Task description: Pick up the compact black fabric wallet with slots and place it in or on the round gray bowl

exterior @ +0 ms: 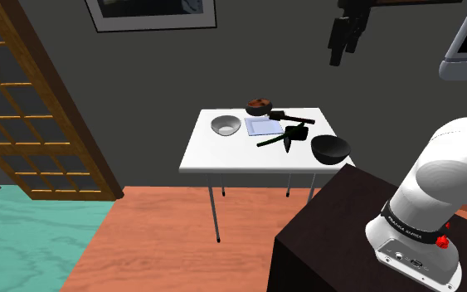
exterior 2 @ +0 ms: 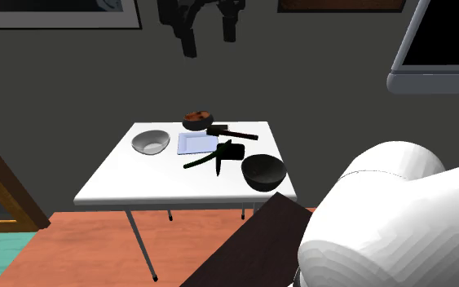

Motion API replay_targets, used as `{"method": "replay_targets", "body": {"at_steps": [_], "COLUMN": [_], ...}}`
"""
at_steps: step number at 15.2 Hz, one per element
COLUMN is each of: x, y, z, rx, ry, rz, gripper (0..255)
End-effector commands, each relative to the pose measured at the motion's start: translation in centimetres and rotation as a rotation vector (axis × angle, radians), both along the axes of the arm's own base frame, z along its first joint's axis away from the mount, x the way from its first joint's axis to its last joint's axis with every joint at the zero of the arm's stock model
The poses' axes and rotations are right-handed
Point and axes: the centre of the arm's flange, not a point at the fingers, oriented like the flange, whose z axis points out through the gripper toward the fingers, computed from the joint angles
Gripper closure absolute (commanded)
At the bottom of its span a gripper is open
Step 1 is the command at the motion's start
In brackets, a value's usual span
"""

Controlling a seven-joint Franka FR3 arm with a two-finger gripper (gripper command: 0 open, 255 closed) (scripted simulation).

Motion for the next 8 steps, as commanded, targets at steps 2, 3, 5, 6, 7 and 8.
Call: {"method": "replay_targets", "body": {"at_steps": [2, 3, 5, 6, 7, 8], "x": [0.4, 0.8, 1.6, 2.0, 2.5, 2.9], "y": [-0.9, -1.9, -3.7, -4.6, -5.5, -6.4], "z": [-0.9, -1.8, -3.5, -4.4, -5.3, -6.2], "rx": [0.001, 0.002, 0.004, 0.005, 0.006, 0.007], "ry": [0.003, 0.006, 0.011, 0.014, 0.017, 0.019], "rz": [0.013, 0.025, 0.051, 0.064, 0.076, 0.089], "gripper": [0, 0, 0, 0, 0, 0]}}
